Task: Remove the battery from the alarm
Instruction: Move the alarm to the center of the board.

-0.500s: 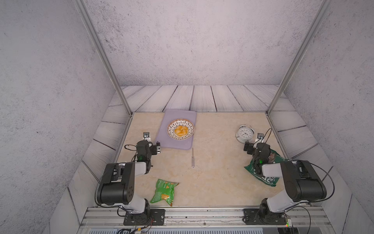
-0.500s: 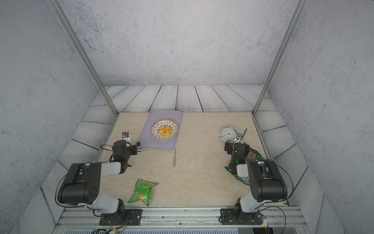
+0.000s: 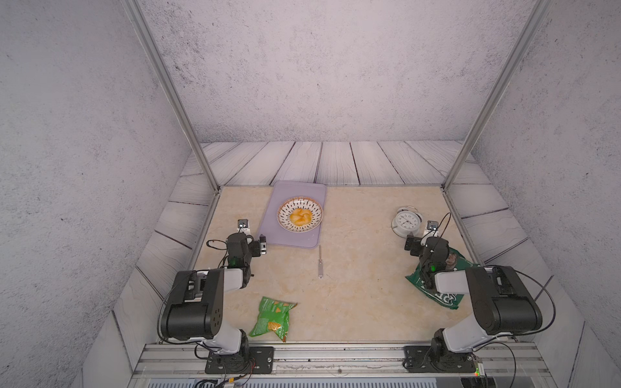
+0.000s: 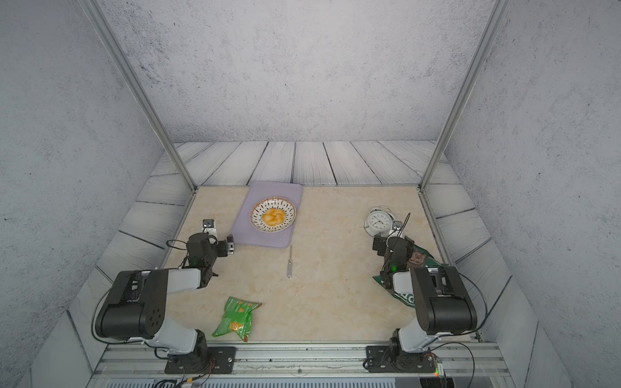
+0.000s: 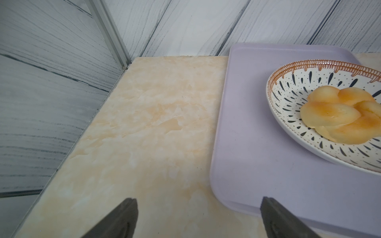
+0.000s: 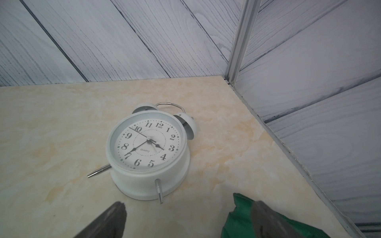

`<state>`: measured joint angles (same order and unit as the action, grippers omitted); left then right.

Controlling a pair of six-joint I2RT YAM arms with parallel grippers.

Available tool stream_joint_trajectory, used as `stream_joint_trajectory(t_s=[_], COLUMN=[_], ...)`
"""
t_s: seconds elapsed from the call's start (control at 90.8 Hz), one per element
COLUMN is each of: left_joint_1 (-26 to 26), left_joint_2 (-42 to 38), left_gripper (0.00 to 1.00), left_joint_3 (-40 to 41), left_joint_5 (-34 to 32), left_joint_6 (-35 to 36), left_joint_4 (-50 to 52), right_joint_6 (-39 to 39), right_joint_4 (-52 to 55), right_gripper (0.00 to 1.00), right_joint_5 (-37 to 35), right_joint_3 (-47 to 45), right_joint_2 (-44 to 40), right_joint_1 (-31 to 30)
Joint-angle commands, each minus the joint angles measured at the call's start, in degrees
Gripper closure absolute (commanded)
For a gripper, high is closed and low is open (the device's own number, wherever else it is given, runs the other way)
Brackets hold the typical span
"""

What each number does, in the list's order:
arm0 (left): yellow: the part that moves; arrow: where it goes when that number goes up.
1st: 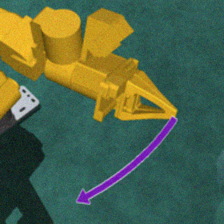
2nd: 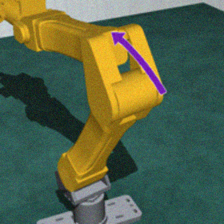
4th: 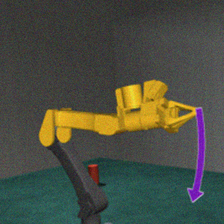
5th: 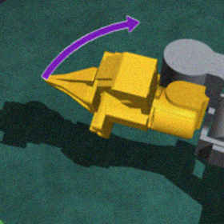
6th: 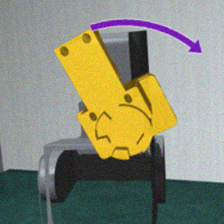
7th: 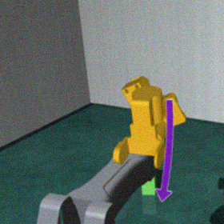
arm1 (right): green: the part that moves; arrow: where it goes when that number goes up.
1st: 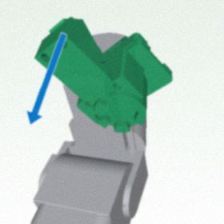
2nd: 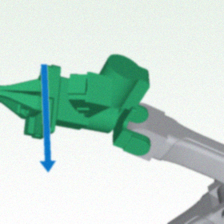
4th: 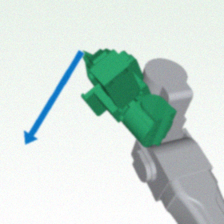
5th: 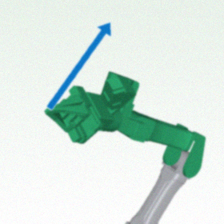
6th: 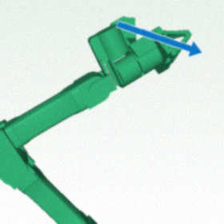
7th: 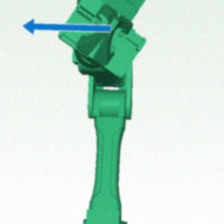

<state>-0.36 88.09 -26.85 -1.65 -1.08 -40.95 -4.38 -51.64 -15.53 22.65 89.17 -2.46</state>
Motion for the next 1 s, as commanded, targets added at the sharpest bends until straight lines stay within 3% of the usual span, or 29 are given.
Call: stream_joint_trajectory(t_s=[0.0, 0.077, 0.121, 0.22, 0.275, 0.374, 0.429, 0.528, 0.65, 0.738, 0.991], left_joint_1=[-0.16, 0.05, 1.03, 3.04, 3.00, 3.11, 3.13, 3.89, 6.06, 9.59, 13.60], left_joint_2=[-0.38, -0.61, -1.25, -8.84, -11.91, -16.54, -17.81, -17.94, -17.35, -17.18, -14.23], left_gripper=[0.01, 0.01, 0.01, 0.01, 0.01, 0.01, 0.01, 0.01, 0.01, 0.01, 0.01], left_joint_3=[-0.66, -0.42, -1.01, -9.24, -12.27, -16.12, -21.10, -28.50, -30.15, -29.54, -29.21], left_joint_5=[0.33, -0.14, -4.67, -12.11, -12.57, -8.32, -4.59, 8.22, 21.92, 23.97, 27.71], left_joint_6=[-0.06, -0.10, -0.32, -1.97, -4.28, -7.71, -12.50, -16.85, -20.35, -20.58, -20.28], left_joint_4=[-0.42, -0.73, -1.34, 19.49, 25.44, 32.21, 41.11, 55.51, 58.86, 59.70, 62.69], right_joint_6=[-0.11, 0.40, 0.44, -1.55, -2.86, -6.86, -9.16, -11.37, -15.56, -15.83, -14.90], right_joint_4=[0.18, 2.99, 8.31, 22.78, 29.31, 42.70, 50.55, 62.19, 71.04, 77.45, 86.03], right_gripper=[0.01, 0.01, 0.01, 0.01, 0.01, 0.01, 0.01, 0.01, 0.01, 0.01, 0.13], right_joint_5=[-0.07, 0.83, 0.50, -3.88, -3.70, 0.36, 1.21, 2.95, 12.29, 21.59, 31.10], right_joint_3=[0.56, 1.32, 3.32, 9.33, 13.06, 20.30, 25.04, 34.87, 46.10, 53.84, 70.88], right_joint_2=[0.85, -0.19, -2.14, -6.59, -8.31, -9.90, -9.06, -5.31, 2.37, 8.46, 25.95], right_joint_1=[-0.09, -0.25, -0.20, -0.22, -0.19, -0.11, 0.02, 1.36, 6.04, 9.28, 11.16])
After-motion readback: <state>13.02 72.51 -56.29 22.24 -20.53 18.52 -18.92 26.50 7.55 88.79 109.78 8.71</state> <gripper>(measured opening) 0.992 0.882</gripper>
